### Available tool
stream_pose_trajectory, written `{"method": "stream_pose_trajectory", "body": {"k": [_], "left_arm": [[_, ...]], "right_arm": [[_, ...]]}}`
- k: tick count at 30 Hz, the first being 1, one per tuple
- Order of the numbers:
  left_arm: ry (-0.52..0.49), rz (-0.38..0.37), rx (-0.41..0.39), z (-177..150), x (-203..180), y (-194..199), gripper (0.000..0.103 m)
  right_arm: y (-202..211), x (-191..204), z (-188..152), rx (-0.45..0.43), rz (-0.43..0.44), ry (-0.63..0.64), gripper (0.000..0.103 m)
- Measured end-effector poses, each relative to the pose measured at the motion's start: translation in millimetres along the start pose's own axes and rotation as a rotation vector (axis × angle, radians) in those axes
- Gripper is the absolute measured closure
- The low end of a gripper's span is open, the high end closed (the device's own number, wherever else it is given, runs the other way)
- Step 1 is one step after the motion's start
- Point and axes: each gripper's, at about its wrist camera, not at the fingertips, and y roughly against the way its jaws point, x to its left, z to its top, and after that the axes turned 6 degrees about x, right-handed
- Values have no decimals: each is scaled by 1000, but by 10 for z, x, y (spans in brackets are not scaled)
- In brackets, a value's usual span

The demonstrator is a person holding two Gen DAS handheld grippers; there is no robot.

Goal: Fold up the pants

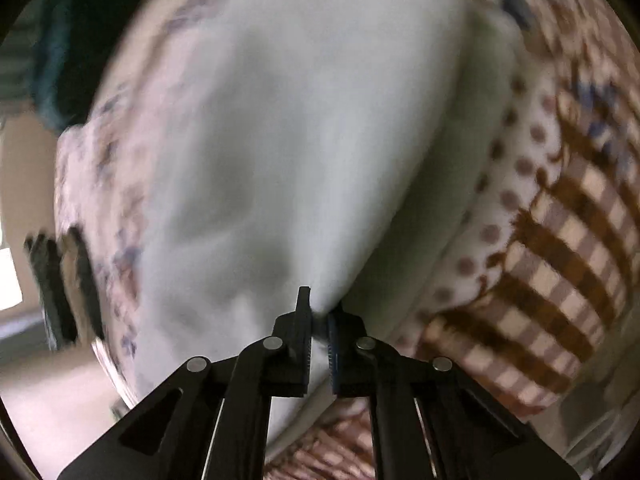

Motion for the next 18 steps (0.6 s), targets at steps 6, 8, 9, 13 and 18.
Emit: {"method": "stream_pose_trajectory", "body": {"k": [6, 8, 9, 13, 18], "left_arm": [[29, -13, -18, 82, 237, 55, 2], [29, -7, -32, 116, 368, 102, 2], [25, 0, -45, 123, 405, 134, 2], [36, -48, -64, 239, 690, 255, 2], [81, -101, -9, 572, 1147, 188, 2]], "right_arm": [[-2, -108, -27, 59, -76, -31, 94], [-174, -211, -10, 107, -78, -103, 87], [-204, -181, -51, 112, -95, -106, 86], [-180, 226, -528, 72, -82, -36, 64], [-596, 814, -1350, 167, -19, 53, 54]]}}
